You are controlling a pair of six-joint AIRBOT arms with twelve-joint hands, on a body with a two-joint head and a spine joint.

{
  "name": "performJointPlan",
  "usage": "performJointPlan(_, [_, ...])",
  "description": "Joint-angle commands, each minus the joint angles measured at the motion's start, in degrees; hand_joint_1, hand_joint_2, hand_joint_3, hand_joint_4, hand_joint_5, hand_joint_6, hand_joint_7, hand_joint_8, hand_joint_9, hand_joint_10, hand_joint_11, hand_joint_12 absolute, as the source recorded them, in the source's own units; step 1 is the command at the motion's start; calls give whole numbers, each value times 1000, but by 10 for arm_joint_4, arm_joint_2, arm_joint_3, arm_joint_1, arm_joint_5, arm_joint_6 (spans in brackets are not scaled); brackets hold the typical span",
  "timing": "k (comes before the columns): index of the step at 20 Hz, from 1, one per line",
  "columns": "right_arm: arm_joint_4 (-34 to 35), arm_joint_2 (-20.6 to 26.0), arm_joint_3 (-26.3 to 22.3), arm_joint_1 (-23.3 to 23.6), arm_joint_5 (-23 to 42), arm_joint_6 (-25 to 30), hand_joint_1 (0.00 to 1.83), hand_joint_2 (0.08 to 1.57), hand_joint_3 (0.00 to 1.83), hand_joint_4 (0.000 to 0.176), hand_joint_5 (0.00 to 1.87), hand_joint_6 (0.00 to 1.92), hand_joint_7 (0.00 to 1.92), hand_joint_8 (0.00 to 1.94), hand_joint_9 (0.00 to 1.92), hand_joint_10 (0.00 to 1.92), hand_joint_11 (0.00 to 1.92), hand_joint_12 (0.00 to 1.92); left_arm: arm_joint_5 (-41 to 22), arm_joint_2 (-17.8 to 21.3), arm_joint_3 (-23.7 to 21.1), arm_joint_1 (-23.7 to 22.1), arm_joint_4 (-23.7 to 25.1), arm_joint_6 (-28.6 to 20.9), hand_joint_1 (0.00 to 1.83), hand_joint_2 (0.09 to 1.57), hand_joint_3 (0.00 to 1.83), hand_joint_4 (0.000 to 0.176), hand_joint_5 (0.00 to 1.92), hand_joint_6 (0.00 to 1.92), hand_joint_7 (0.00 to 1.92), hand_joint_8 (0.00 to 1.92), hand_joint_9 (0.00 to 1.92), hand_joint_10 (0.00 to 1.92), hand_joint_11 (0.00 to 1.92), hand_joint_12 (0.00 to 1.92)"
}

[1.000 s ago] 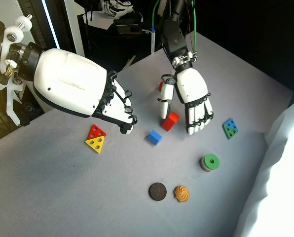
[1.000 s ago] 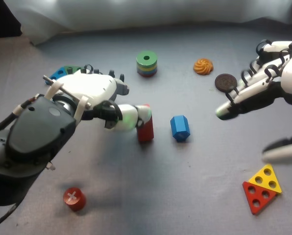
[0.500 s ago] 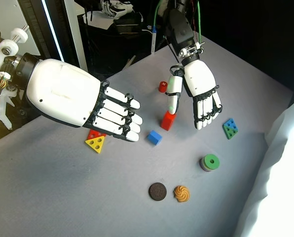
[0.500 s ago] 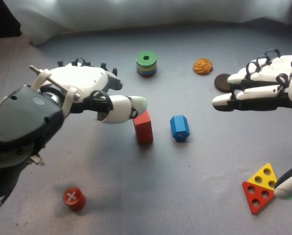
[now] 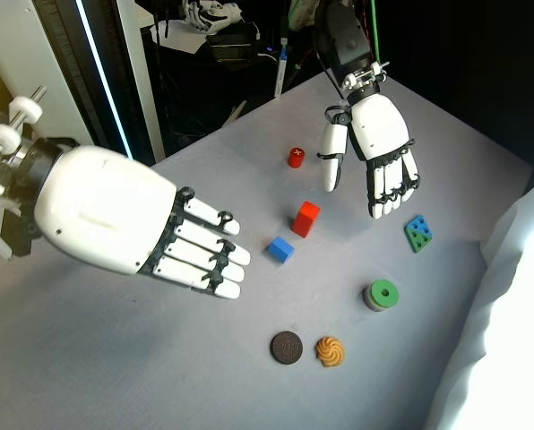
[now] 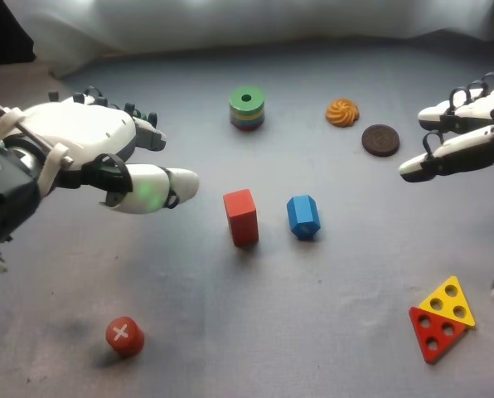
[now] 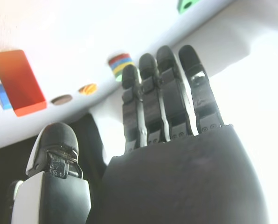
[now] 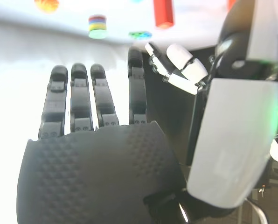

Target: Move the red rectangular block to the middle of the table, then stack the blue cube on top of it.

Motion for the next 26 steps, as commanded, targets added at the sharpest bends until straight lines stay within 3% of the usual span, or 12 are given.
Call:
performJointPlan(1, [67,-1,0,-8,101,-80,834,673,0,26,379,4,0,0,0,0,0,0,-26,16,-1,-2,22,10,58,1223,0,0,453,1,427,1,365,2,0,751])
performJointPlan(3, [92,-16,0,-47,171,-180,814,689,1,24,370,1,0,0,0,0,0,0,-22,34,-10,-2,8,28,43,1229,2,0,442,0,418,1,354,1,0,729])
performJointPlan(6, [209,-54,5,-96,255,-314,838,663,0,50,423,22,0,0,0,0,0,0,-22,54,-22,-2,-5,43,59,1226,0,0,463,3,437,3,374,4,4,764])
performJointPlan(8, [332,-87,7,-80,254,-402,825,650,0,50,444,26,0,0,0,0,0,0,-22,70,-32,-1,-13,52,53,1231,2,0,457,0,434,0,371,1,0,767])
performJointPlan(10, [386,-114,16,-54,249,-427,829,644,0,57,449,23,0,0,0,0,0,0,-21,80,-37,0,-17,57,51,1236,3,0,456,0,436,2,372,3,0,746])
performJointPlan(12, [496,-151,32,-15,214,-508,811,653,0,48,395,11,0,0,0,0,0,0,-13,86,-37,4,-18,57,65,1235,0,0,457,1,440,2,382,4,0,772])
performJointPlan(13, [543,-168,40,-5,204,-544,821,652,0,54,416,20,0,0,0,0,0,0,-10,88,-37,5,-19,57,69,1236,1,0,455,0,441,2,382,3,0,778])
performJointPlan(15, [578,-206,56,6,205,-575,801,655,0,72,465,36,0,0,0,0,0,0,-8,88,-35,4,-19,57,66,1239,2,0,454,1,437,0,378,1,0,778])
performJointPlan(19, [633,-270,84,38,212,-627,799,667,0,54,457,23,0,0,0,0,0,0,2,88,-34,1,-20,57,64,1240,1,0,451,1,432,2,374,2,0,772])
performJointPlan(20, [641,-286,92,40,220,-655,802,664,0,66,466,25,0,0,0,0,0,0,3,88,-34,1,-22,57,66,1242,2,0,458,4,437,4,377,3,0,772])
performJointPlan(22, [654,-301,103,41,225,-677,817,660,0,60,478,25,0,0,0,0,0,0,4,89,-33,1,-22,57,75,1238,0,0,459,2,441,3,382,3,0,790])
performJointPlan(26, [723,-319,130,43,215,-702,792,670,1,69,498,25,0,0,0,0,0,0,5,90,-33,0,-25,57,84,1242,1,0,459,1,432,1,371,0,0,783])
